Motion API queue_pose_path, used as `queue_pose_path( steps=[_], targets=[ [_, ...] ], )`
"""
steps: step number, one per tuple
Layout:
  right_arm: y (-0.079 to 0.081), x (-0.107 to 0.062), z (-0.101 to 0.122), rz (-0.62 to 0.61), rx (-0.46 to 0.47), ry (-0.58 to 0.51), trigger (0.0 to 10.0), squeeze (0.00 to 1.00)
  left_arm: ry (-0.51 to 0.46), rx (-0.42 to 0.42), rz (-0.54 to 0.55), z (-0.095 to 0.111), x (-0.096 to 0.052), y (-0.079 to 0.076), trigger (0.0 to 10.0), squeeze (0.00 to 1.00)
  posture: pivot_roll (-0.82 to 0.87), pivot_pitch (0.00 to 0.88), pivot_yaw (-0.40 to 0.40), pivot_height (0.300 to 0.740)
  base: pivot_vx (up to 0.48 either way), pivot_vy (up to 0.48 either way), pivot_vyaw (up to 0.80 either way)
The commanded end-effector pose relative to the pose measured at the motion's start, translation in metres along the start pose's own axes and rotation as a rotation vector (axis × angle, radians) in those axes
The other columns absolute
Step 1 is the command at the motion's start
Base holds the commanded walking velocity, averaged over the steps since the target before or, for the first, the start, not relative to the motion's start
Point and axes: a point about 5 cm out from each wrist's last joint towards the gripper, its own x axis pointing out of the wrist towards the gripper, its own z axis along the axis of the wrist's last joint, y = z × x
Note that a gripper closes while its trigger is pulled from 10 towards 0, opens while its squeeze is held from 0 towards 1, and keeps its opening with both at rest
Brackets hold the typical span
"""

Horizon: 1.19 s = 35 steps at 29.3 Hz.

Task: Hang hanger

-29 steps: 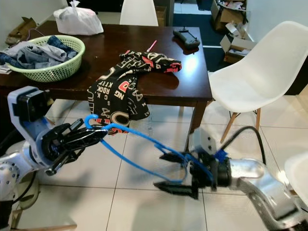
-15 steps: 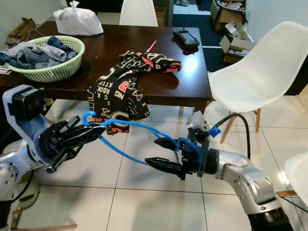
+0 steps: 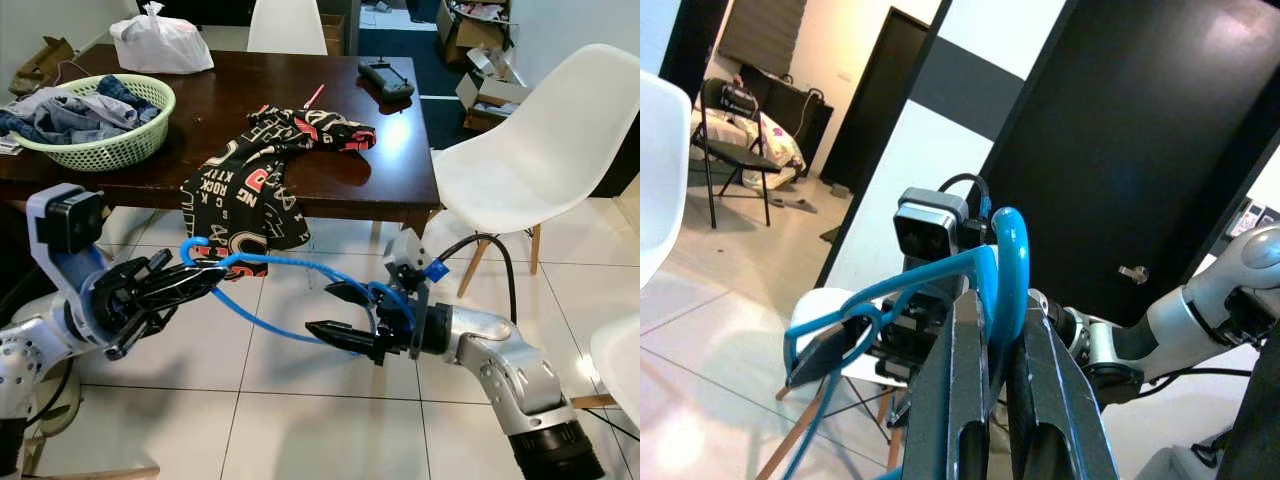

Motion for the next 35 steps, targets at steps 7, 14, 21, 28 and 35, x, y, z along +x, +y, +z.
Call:
queue_pose_path(
  steps=[7, 14, 21, 28, 35],
  targets=[
    [-0.065, -0.096, -0.063, -0.798, 0.158, 0.287, 10.0, 0.00, -0.045, 0.063, -0.257, 0.017, 0.009, -0.025, 0.0, 0.00, -0.03, 0.151, 0.002, 0.740, 0.000, 0.000, 0.00],
    [-0.062, -0.094, -0.073, -0.779, 0.121, 0.385, 10.0, 0.00, -0.047, 0.061, -0.258, 0.016, 0.010, -0.025, 0.0, 0.00, -0.03, 0.152, 0.005, 0.740, 0.000, 0.000, 0.00],
    [-0.066, -0.087, -0.053, -0.758, 0.177, 0.156, 10.0, 0.00, -0.049, 0.057, -0.262, 0.015, 0.012, -0.026, 0.0, 0.00, -0.03, 0.149, 0.008, 0.740, 0.000, 0.000, 0.00],
    [-0.077, -0.097, -0.024, -0.831, 0.168, -0.147, 10.0, 0.00, -0.050, 0.062, -0.256, 0.015, 0.012, -0.025, 0.0, 0.00, -0.03, 0.145, 0.007, 0.740, 0.000, 0.000, 0.00],
    [-0.085, -0.106, -0.026, -0.969, 0.141, -0.143, 10.0, 0.00, -0.054, 0.065, -0.254, 0.015, 0.012, -0.025, 0.0, 0.00, -0.03, 0.141, 0.007, 0.740, 0.000, 0.000, 0.00]
  ],
)
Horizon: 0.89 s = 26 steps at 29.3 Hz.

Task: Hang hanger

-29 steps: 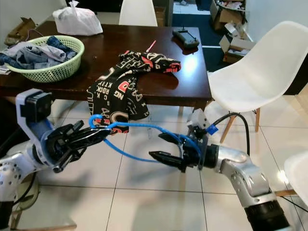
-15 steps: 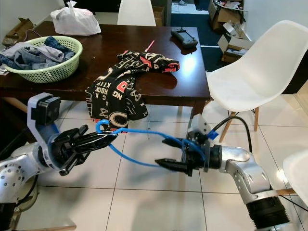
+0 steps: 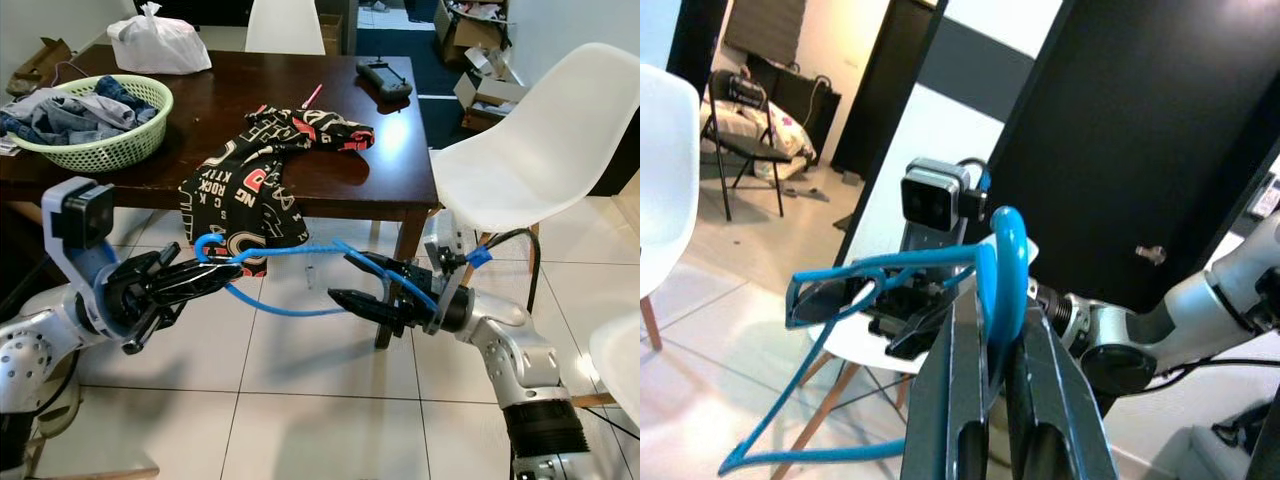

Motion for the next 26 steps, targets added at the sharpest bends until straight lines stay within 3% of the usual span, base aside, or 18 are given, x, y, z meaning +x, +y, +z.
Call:
queue_pose_path(
  steps=[1, 10, 16, 20, 21, 23, 24, 25, 26],
  targets=[
    [-0.051, -0.097, -0.022, -1.012, 0.126, 0.047, 10.0, 0.00, -0.096, 0.046, -0.260, 0.017, 0.003, -0.028, 0.0, 0.00, -0.03, 0.141, 0.007, 0.740, 0.000, 0.000, 0.00],
    [-0.056, -0.102, -0.022, -1.128, 0.058, 0.073, 10.0, 0.00, -0.099, 0.049, -0.261, 0.017, 0.003, -0.028, 0.0, 0.00, -0.03, 0.143, 0.007, 0.740, 0.000, 0.000, 0.00],
    [-0.060, -0.111, -0.018, -1.238, 0.041, 0.004, 10.0, 0.00, -0.100, 0.049, -0.261, 0.017, 0.003, -0.028, 0.0, 0.00, -0.03, 0.148, 0.008, 0.740, 0.000, 0.000, 0.00],
    [-0.060, -0.110, -0.019, -1.215, 0.055, -0.008, 10.0, 0.00, -0.100, 0.049, -0.261, 0.017, 0.003, -0.028, 0.0, 0.00, -0.03, 0.148, 0.008, 0.740, 0.000, 0.000, 0.00],
    [-0.057, -0.103, -0.020, -1.117, 0.081, -0.014, 10.0, 0.00, -0.099, 0.049, -0.260, 0.017, 0.002, -0.028, 0.0, 0.00, -0.03, 0.148, 0.008, 0.740, 0.000, 0.000, 0.00],
    [-0.057, -0.103, -0.020, -1.117, 0.081, -0.014, 10.0, 0.00, -0.099, 0.049, -0.260, 0.017, 0.002, -0.028, 0.0, 0.00, -0.03, 0.148, 0.008, 0.740, 0.000, 0.000, 0.00],
    [-0.049, -0.090, -0.019, -0.931, 0.098, -0.019, 10.0, 0.00, -0.097, 0.048, -0.261, 0.017, 0.002, -0.028, 0.0, 0.00, -0.03, 0.150, 0.009, 0.740, 0.000, 0.000, 0.00],
    [-0.049, -0.090, -0.019, -0.931, 0.098, -0.019, 10.0, 0.00, -0.097, 0.048, -0.261, 0.017, 0.002, -0.028, 0.0, 0.00, -0.03, 0.150, 0.009, 0.740, 0.000, 0.000, 0.00],
    [-0.032, -0.079, -0.016, -0.688, 0.122, -0.019, 10.0, 0.00, -0.093, 0.048, -0.262, 0.017, 0.002, -0.028, 0.0, 0.00, -0.03, 0.150, 0.009, 0.740, 0.000, 0.000, 0.00]
  ],
)
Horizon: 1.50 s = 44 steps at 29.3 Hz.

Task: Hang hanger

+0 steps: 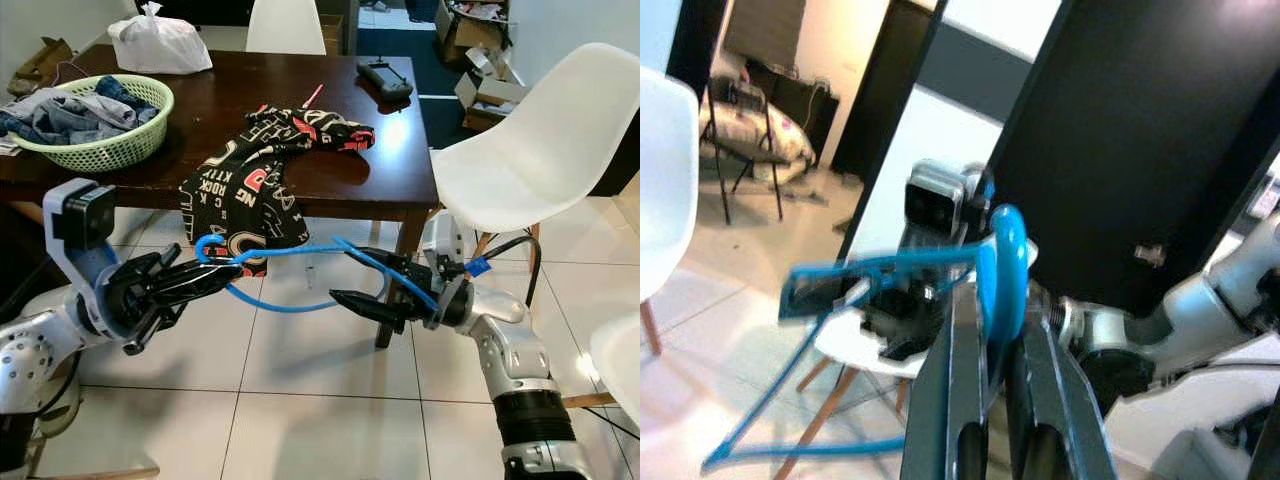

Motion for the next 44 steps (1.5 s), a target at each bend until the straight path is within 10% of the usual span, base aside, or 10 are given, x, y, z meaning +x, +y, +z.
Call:
queue_pose_path(
  steps=[1, 20, 26, 44],
  targets=[
    [-0.019, -0.070, -0.006, -0.536, 0.150, 0.014, 10.0, 0.00, -0.082, 0.044, -0.253, 0.017, 0.001, -0.027, 0.0, 0.00, -0.03, 0.150, 0.009, 0.740, 0.000, 0.000, 0.00],
    [0.030, -0.063, 0.006, -0.002, 0.302, -0.070, 10.0, 0.00, -0.058, 0.029, -0.271, 0.017, -0.001, -0.028, 0.0, 0.00, -0.03, 0.154, 0.009, 0.740, 0.000, 0.000, 0.00],
    [0.084, -0.026, 0.025, 0.359, 0.297, -0.092, 10.0, 0.00, -0.080, 0.045, -0.265, 0.025, -0.003, -0.024, 0.0, 0.00, -0.04, 0.156, 0.016, 0.740, 0.000, 0.000, 0.00],
    [0.063, -0.037, 0.012, 0.054, 0.275, -0.054, 10.0, 0.00, -0.093, 0.060, -0.241, 0.026, -0.010, -0.026, 0.0, 0.00, -0.04, 0.150, 0.011, 0.740, 0.000, 0.000, 0.00]
  ],
)
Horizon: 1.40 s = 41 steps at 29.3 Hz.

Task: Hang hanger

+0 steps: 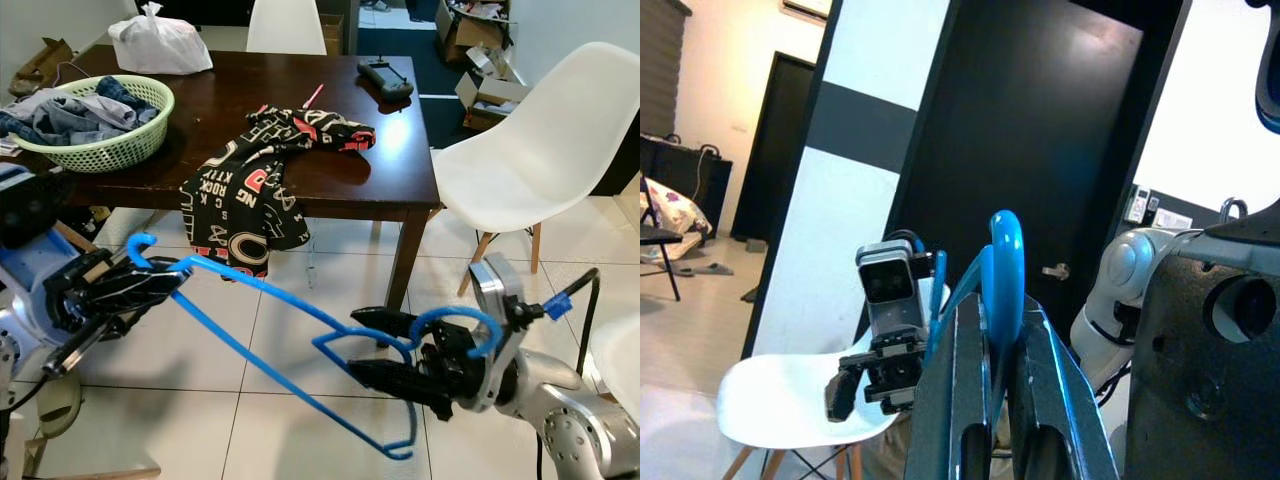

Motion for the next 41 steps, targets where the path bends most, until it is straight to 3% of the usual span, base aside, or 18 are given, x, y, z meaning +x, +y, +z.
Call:
queue_pose_path(
  steps=[1, 4, 12, 21, 26, 41],
  targets=[
    [-0.004, -0.012, -0.001, -0.079, -0.007, 0.004, 10.0, 0.00, -0.011, 0.010, 0.000, 0.003, -0.005, -0.004, 0.0, 0.00, -0.04, 0.150, 0.011, 0.740, 0.000, 0.000, 0.00],
    [-0.002, -0.023, 0.000, -0.093, 0.016, -0.033, 10.0, 0.00, -0.008, 0.011, 0.015, 0.004, -0.010, -0.007, 0.0, 0.00, -0.04, 0.147, 0.013, 0.740, 0.000, 0.000, 0.00],
    [0.002, -0.023, 0.007, -0.040, 0.053, -0.114, 10.0, 0.00, -0.003, 0.006, 0.024, 0.004, -0.013, -0.009, 0.0, 0.00, -0.04, 0.144, 0.014, 0.740, 0.000, 0.000, 0.00],
    [0.008, -0.012, 0.004, 0.030, 0.081, -0.120, 10.0, 0.00, -0.003, 0.004, 0.028, 0.004, -0.014, -0.009, 0.0, 0.00, -0.03, 0.147, 0.013, 0.740, 0.000, 0.000, 0.00],
    [0.019, 0.001, 0.007, 0.111, 0.080, -0.114, 10.0, 0.00, -0.007, 0.009, 0.030, 0.004, -0.015, -0.009, 0.0, 0.00, -0.04, 0.151, 0.013, 0.740, 0.000, 0.000, 0.00],
    [0.028, 0.016, -0.001, 0.140, 0.082, -0.078, 10.0, 0.00, -0.022, 0.053, 0.061, 0.009, -0.018, -0.004, 0.0, 0.00, -0.04, 0.154, 0.014, 0.740, 0.000, 0.000, 0.00]
  ],
)
